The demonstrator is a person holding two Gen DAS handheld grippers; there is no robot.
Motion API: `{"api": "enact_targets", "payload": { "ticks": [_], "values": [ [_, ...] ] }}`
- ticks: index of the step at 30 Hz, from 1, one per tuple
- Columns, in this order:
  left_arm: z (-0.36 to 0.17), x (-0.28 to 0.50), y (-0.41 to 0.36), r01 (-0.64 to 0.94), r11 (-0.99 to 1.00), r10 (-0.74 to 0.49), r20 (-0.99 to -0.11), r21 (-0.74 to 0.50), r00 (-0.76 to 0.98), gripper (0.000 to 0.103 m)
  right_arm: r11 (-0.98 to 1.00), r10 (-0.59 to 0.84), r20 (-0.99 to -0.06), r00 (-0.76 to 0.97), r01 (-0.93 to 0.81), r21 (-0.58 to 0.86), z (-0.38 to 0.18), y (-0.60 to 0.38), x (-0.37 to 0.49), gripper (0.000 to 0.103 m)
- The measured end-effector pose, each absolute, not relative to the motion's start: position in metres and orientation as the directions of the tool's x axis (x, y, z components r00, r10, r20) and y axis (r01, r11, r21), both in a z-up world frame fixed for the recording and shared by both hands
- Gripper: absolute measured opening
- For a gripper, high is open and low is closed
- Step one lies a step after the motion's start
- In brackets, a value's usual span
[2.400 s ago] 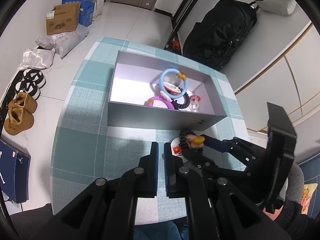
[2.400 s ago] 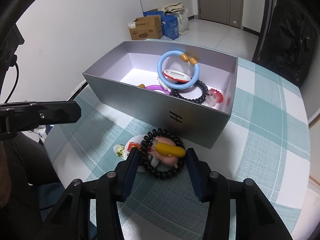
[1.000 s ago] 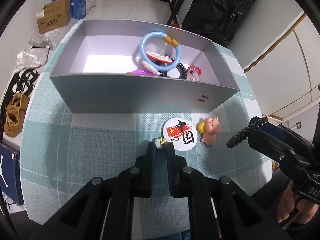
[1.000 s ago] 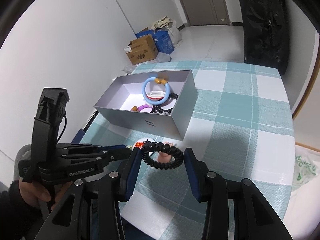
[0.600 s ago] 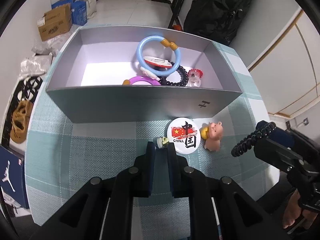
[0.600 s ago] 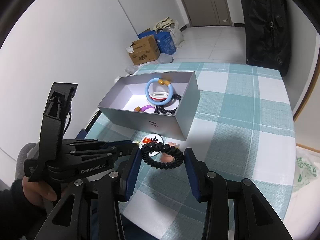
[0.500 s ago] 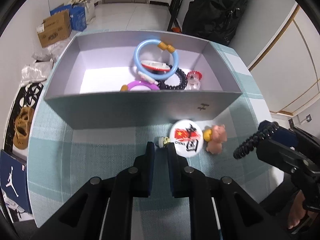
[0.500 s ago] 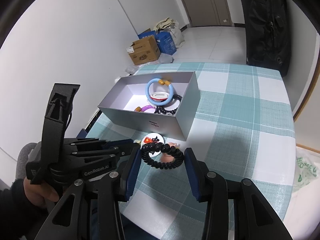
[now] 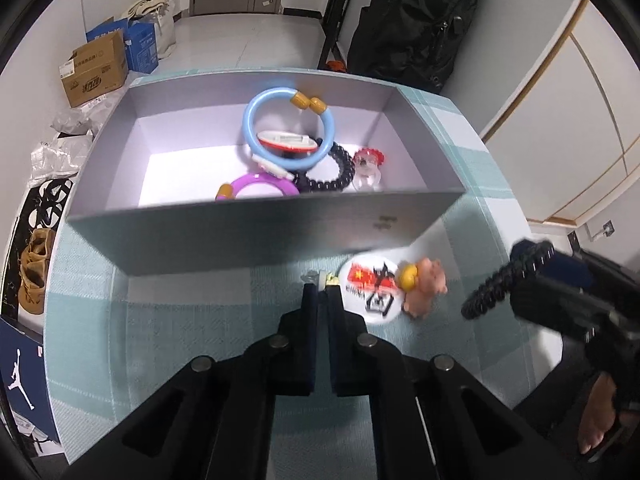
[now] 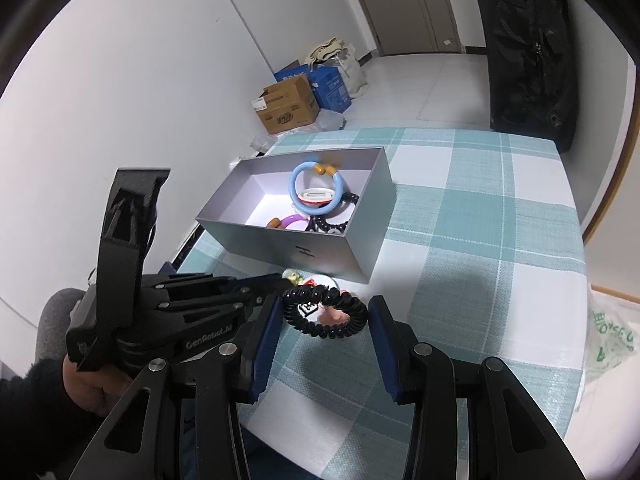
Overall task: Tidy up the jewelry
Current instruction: 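Carry the black bracelet and yellow trinket over the grey box with both tools, then open both tools to drop the bracelet and trinket into the box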
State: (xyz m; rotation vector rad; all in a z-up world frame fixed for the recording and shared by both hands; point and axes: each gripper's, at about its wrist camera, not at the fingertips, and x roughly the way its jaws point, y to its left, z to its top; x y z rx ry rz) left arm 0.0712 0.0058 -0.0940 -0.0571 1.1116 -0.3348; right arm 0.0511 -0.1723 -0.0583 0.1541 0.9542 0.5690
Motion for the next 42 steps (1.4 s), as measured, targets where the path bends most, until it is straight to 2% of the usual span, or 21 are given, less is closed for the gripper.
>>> {"api": "enact_targets", "payload": {
  "ticks": [14,22,31,42],
  "values": [
    [-0.051,0.049,0.019,0.236,0.928,-0.369,-0.788,-0.287,0.492,0.001,0.831,0.545,-0.706,0.452,-0.401,0.385,-0.053,-0.173,0.051,0.043],
    [-0.029,0.053,0.027,0.245,0.916,-0.402,-0.726,-0.318,0.558,0.001,0.815,0.576,-0.649,0.497,-0.404,0.414,-0.034,-0.175,0.057,0.043],
    [-0.027,0.071,0.036,0.211,0.913,-0.405,-0.706,-0.350,0.581,0.001,0.794,0.607,-0.604,0.517,-0.412,0.446,-0.018,-0.160,0.079,0.043],
    [-0.032,0.101,0.034,0.183,0.908,-0.411,-0.718,-0.376,0.562,0.001,0.784,0.621,-0.613,0.489,-0.395,0.479,-0.022,-0.144,0.115,0.043]
  ]
}}
